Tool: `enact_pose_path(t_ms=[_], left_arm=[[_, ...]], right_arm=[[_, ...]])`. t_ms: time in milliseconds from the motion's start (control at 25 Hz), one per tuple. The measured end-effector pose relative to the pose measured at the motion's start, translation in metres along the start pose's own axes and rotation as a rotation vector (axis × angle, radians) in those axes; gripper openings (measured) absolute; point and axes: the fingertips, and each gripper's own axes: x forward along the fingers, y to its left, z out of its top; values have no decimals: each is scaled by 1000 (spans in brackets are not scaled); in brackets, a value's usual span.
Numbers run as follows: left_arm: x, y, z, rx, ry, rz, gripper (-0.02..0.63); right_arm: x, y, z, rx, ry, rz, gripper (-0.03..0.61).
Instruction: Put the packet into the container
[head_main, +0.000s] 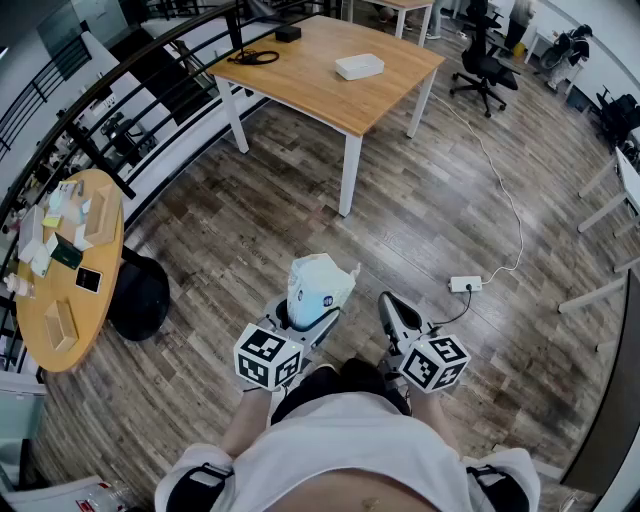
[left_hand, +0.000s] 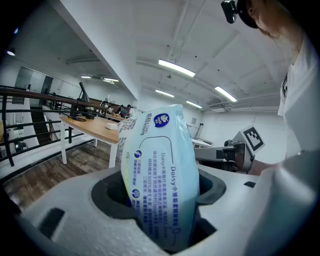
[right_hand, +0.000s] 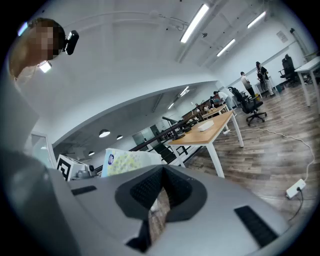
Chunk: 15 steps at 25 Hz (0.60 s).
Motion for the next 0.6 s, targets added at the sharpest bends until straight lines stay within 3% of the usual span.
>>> enact_pose_path(t_ms=[360, 600], left_arm=[[-11, 6, -8, 10, 12, -29, 302], [-22, 11, -10, -1, 14, -35, 302]], right_arm=[[-2, -1, -5, 23, -45, -51, 11], [-10, -3, 2, -48, -73, -108, 11]])
